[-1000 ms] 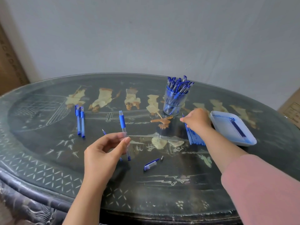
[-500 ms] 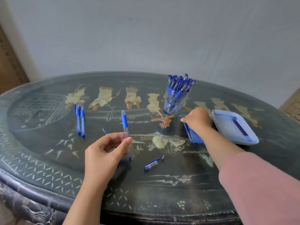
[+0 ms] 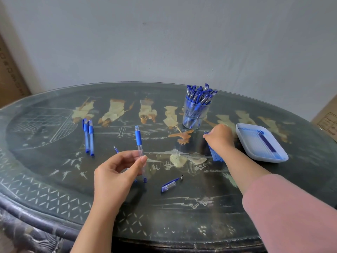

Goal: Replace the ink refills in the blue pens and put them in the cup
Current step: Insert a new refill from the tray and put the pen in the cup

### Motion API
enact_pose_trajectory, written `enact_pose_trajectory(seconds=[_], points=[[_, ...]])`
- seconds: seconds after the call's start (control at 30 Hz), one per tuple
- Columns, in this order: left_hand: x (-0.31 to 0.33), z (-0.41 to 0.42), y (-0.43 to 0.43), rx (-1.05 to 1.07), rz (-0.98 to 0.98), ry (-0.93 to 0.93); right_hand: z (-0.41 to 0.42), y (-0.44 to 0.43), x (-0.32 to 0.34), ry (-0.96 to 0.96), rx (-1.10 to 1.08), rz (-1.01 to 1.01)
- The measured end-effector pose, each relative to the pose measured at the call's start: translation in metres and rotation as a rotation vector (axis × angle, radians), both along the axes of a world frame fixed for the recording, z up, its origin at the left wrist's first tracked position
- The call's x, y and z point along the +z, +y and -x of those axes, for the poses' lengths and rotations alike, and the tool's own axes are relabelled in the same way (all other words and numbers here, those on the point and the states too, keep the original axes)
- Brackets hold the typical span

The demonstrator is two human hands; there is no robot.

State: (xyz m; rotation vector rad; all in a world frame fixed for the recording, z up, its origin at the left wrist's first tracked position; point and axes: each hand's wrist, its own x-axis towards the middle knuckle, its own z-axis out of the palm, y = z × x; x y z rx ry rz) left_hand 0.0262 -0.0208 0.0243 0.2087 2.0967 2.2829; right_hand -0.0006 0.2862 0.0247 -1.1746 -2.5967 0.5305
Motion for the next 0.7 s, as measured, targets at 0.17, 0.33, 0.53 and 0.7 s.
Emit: enact_pose_trajectory(seconds=[0.17,0.33,0.53,0.7], points=[[0.000,0.000,0.000,-0.002,0.000,-0.001,0.000,-0.001,0.000,0.052,0.010,-0.005],[0.002,-0.002,0.000,-0.003,0.010,0.000,-0.013,0.012,0.008,0.191,-0.011,-0.002],[0.001,-0.002,0.001,0.000,0.015,0.001,-0.063,0.071,0.026,0.018,-0.224,-0.229],[0.001,-0.002,0.001,0.003,0.021,0.003,-0.101,0.109,0.028,-0.301,-0.338,-0.387]])
